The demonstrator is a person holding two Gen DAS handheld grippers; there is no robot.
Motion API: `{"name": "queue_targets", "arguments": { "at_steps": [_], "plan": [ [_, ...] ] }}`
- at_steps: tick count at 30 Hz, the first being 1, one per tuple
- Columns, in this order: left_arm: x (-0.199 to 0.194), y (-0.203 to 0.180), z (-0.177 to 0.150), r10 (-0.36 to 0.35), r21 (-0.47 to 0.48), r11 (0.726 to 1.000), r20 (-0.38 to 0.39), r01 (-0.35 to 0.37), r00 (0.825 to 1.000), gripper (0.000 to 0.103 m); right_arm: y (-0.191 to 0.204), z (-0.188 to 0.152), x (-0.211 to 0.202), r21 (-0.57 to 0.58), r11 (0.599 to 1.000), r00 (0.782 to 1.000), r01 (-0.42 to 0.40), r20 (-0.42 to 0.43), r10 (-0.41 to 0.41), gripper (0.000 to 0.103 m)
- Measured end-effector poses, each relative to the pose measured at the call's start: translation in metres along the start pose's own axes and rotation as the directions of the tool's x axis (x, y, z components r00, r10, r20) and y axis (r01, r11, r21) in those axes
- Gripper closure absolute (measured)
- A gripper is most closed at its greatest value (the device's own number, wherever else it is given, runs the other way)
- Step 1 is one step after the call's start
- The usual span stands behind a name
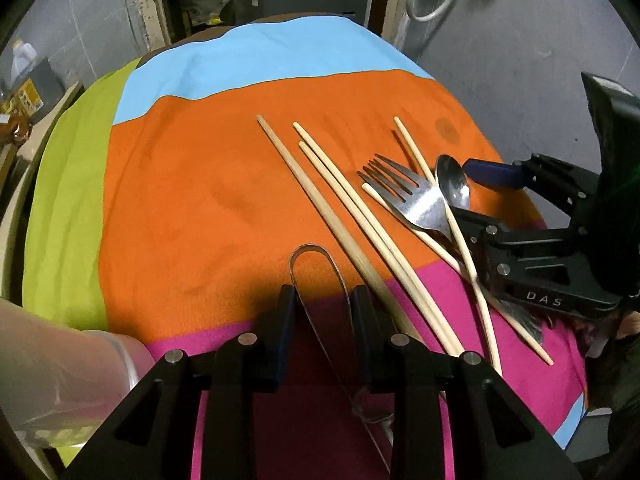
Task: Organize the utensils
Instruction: 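Grasp a steel spoon with the right tool while the left tool grasps the wire tong, then carry the spoon with the right tool while the left tool carries the tong into the holder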
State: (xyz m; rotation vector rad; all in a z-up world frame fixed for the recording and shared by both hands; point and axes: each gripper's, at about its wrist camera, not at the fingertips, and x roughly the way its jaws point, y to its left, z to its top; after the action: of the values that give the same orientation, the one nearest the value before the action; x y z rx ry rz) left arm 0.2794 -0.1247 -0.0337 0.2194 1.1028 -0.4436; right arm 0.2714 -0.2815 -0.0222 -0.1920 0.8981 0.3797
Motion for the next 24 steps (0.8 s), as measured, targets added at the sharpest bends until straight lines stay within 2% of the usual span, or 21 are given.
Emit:
{"name": "queue_targets", "arguments": {
  "at_steps": [1, 2, 8, 11, 13, 15, 20, 24],
  "plan": [
    [0.0, 0.0, 0.0, 0.002, 0.001, 1.0, 0.001, -0.002, 1.0, 0.079, 0.001, -0.001, -0.001, 0.002, 1.0, 1.0, -0.001, 0.006, 0.001, 0.06],
    [0.001, 0.0, -0.001, 0.003, -0.001, 1.0, 0.005, -0.003, 1.0, 0.079, 0.001, -0.001, -0.002, 0.005, 1.0, 1.0, 0.009, 0.009, -0.009, 0.061],
    [-0.007, 0.002, -0.015, 0.014, -0.034, 0.999, 0.071, -0.011, 0.997, 0.083, 0.003, -0.007, -0.017, 0.035, 0.999, 0.998, 0.022, 0.057, -0.024, 0.062],
    [-0.018, 0.003, -0.027, 0.024, -0.052, 0.999, 0.137, -0.017, 0.99, 0.083, 0.009, -0.012, -0.032, 0.034, 0.998, 0.991, 0.049, 0.12, -0.053, 0.062],
    [-0.03, 0.004, -0.037, 0.037, -0.064, 0.998, 0.204, -0.025, 0.978, 0.083, 0.016, -0.016, -0.047, 0.036, 0.997, 0.979, 0.065, 0.189, -0.07, 0.062],
    [-0.042, 0.001, -0.047, 0.053, -0.068, 0.997, 0.268, -0.036, 0.962, 0.083, 0.024, -0.021, -0.06, 0.026, 0.995, 0.963, 0.094, 0.25, -0.097, 0.062],
    [-0.07, -0.005, -0.071, 0.094, -0.093, 0.994, 0.42, -0.06, 0.903, 0.083, 0.047, -0.03, -0.084, 0.001, 0.988, 0.914, 0.155, 0.379, -0.144, 0.062],
    [-0.089, -0.012, -0.081, 0.14, -0.105, 0.99, 0.524, -0.099, 0.84, 0.083, 0.061, -0.033, -0.102, 0.006, 0.983, 0.867, 0.184, 0.47, -0.165, 0.062]
  ]
}}
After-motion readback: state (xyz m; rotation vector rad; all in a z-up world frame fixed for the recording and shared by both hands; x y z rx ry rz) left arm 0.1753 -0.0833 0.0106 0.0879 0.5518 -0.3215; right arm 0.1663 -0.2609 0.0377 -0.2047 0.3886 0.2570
